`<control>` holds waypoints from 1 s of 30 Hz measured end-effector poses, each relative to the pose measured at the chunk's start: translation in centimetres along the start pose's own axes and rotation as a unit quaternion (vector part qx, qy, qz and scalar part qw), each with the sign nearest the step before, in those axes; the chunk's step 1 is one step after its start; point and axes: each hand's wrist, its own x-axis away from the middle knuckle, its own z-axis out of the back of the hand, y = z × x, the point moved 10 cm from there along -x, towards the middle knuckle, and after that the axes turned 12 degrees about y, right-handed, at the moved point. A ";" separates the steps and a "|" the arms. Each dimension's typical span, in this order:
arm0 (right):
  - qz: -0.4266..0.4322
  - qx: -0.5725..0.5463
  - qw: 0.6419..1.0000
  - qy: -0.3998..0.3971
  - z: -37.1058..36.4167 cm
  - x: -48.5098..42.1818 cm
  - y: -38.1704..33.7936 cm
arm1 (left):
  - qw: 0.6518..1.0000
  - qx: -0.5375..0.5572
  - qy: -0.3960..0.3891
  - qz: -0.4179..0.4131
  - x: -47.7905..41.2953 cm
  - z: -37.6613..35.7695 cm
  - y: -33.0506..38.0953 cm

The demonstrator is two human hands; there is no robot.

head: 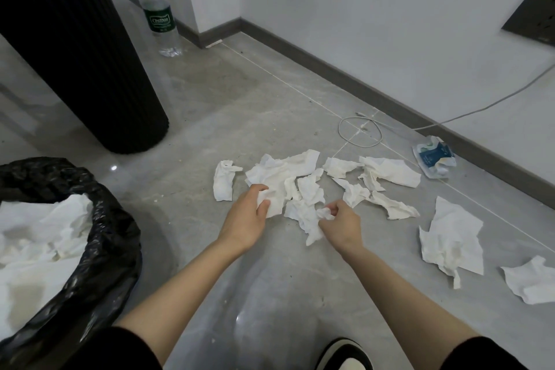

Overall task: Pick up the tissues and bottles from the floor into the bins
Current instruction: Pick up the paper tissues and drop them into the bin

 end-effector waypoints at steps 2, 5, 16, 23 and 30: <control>0.020 -0.038 0.999 -0.009 0.2 0.7 -2.9 | 0.999 0.027 0.026 0.005 -0.1 2.1 0.8; 0.047 -0.077 0.995 -0.033 0.1 2.2 -7.1 | 0.994 0.066 0.075 0.044 -0.4 5.7 1.2; 0.151 -0.131 0.970 -0.139 -3.5 11.9 -23.1 | 0.956 0.071 0.272 0.085 2.7 24.2 1.3; 0.190 -0.136 0.950 -0.207 -7.5 19.7 -28.5 | 0.931 -0.072 0.284 0.219 7.5 32.0 -7.2; 0.178 -0.156 0.911 -0.338 -11.8 26.1 -30.6 | 0.932 -0.087 0.212 0.281 10.0 33.5 -11.8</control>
